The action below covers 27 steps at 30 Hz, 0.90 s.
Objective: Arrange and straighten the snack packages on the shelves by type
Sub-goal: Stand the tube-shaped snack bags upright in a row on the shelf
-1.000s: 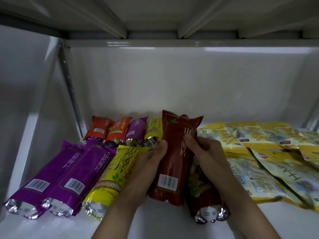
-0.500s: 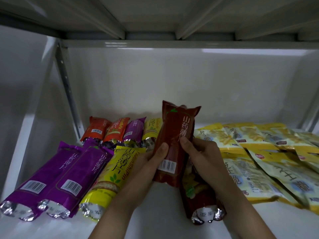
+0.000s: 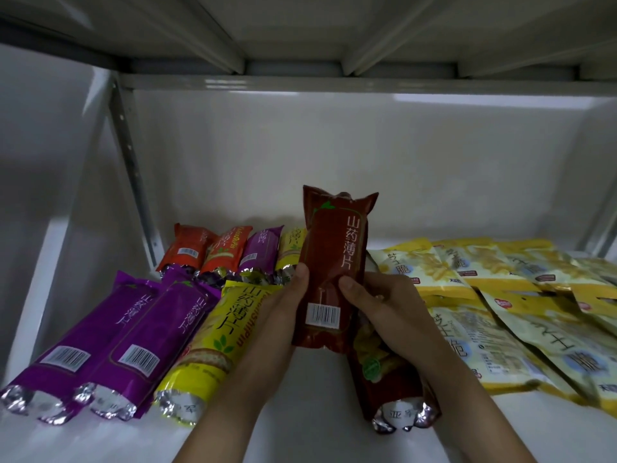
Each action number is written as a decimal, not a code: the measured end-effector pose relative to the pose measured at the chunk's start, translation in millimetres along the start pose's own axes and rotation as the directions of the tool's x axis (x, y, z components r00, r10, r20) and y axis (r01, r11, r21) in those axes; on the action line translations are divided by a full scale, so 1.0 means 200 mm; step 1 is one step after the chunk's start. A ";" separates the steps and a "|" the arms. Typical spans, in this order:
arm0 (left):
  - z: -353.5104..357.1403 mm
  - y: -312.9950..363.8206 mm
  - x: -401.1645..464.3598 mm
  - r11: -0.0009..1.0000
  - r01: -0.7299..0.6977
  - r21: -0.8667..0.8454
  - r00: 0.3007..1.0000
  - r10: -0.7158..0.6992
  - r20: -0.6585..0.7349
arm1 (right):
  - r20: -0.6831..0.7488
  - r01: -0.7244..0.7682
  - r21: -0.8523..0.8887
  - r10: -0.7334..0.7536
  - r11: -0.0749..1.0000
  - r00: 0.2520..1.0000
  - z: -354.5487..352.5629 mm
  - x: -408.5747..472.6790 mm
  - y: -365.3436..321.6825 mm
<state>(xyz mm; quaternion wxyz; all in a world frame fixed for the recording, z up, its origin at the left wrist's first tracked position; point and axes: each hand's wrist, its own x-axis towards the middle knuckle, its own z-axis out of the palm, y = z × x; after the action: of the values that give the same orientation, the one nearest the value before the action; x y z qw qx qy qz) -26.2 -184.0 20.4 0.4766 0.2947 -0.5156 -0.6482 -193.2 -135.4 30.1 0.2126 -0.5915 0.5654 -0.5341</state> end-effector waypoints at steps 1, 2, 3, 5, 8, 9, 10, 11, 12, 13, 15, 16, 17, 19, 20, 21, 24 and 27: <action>-0.01 0.00 0.01 1.000 -0.010 -0.006 1.000 0.010 -0.026 | 0.017 0.006 -0.003 -0.006 1.000 1.000 0.00 0.00 0.00; -0.02 0.01 0.01 1.000 -0.024 -0.004 0.999 0.024 -0.045 | 0.034 0.015 -0.011 -0.014 1.000 0.999 0.01 0.00 0.01; -0.03 0.01 0.01 0.999 -0.040 0.001 0.998 0.040 -0.056 | 0.038 0.017 -0.020 -0.016 1.000 0.999 0.01 0.00 0.02; -0.04 0.02 0.00 0.997 -0.071 0.006 0.995 0.071 -0.071 | 0.043 0.013 -0.047 -0.011 0.999 0.999 0.01 0.00 0.03; -0.04 0.02 -0.01 0.996 -0.088 -0.001 0.993 0.088 -0.074 | 0.057 -0.008 -0.066 0.012 0.998 0.998 0.01 0.00 0.02; -0.03 0.02 -0.01 0.996 -0.084 -0.009 0.994 0.083 -0.064 | 0.049 -0.014 -0.069 0.017 0.998 0.999 0.01 0.00 0.02; -0.03 0.03 -0.01 0.997 -0.075 -0.023 0.996 0.074 -0.050 | 0.040 -0.011 -0.074 0.014 0.997 0.999 0.00 0.00 0.01; -0.02 0.03 -0.01 0.997 -0.063 -0.043 0.997 0.061 -0.036 | 0.037 -0.007 -0.078 0.010 0.997 0.999 0.00 0.00 0.01; -0.02 0.04 -0.01 0.997 -0.046 -0.068 0.999 0.044 -0.027 | 0.051 -0.001 -0.077 0.005 0.997 0.999 0.00 0.00 0.01; -0.02 0.05 -0.01 0.995 -0.034 -0.091 0.999 0.033 -0.017 | 0.087 0.006 -0.074 0.001 0.997 0.996 0.00 0.00 0.00; -0.02 0.05 -0.02 0.993 -0.037 -0.114 0.999 0.036 -0.011 | 0.184 0.016 -0.055 -0.005 0.998 0.983 0.00 -0.02 0.00; -0.03 0.06 -0.02 0.992 -0.053 -0.113 0.998 0.050 -0.025 | 0.220 0.021 -0.033 -0.013 0.999 0.975 0.00 -0.03 -0.01; -0.04 0.06 -0.02 0.992 -0.066 -0.110 0.997 0.062 -0.041 | 0.240 0.031 -0.016 -0.026 0.999 0.970 0.00 -0.03 -0.02; -0.04 0.07 -0.03 0.990 -0.068 -0.124 0.996 0.061 -0.059 | 0.241 0.039 0.005 -0.039 0.999 0.970 0.00 -0.04 -0.03; -0.05 0.07 -0.03 0.990 -0.060 -0.131 0.997 0.053 -0.061 | 0.232 0.032 0.028 -0.038 0.999 0.972 0.00 -0.04 -0.03; -0.05 0.06 -0.03 0.989 -0.055 -0.135 0.997 0.047 -0.058 | 0.208 0.036 0.048 -0.046 0.998 0.977 0.00 -0.04 -0.04; -0.04 0.07 -0.03 0.991 -0.038 -0.128 0.999 0.036 -0.018 | 0.057 0.083 0.027 -0.085 0.996 0.995 0.01 -0.03 -0.04; -0.03 0.06 -0.03 0.989 -0.010 -0.150 1.000 0.013 0.020 | -0.036 0.119 -0.003 -0.119 0.993 0.992 0.02 -0.02 -0.03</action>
<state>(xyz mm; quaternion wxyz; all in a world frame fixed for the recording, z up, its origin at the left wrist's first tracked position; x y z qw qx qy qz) -14.6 -181.2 29.3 0.4957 0.2485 -0.4721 -0.6854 -186.9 -132.3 32.9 0.1698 -0.6144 0.5331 -0.5563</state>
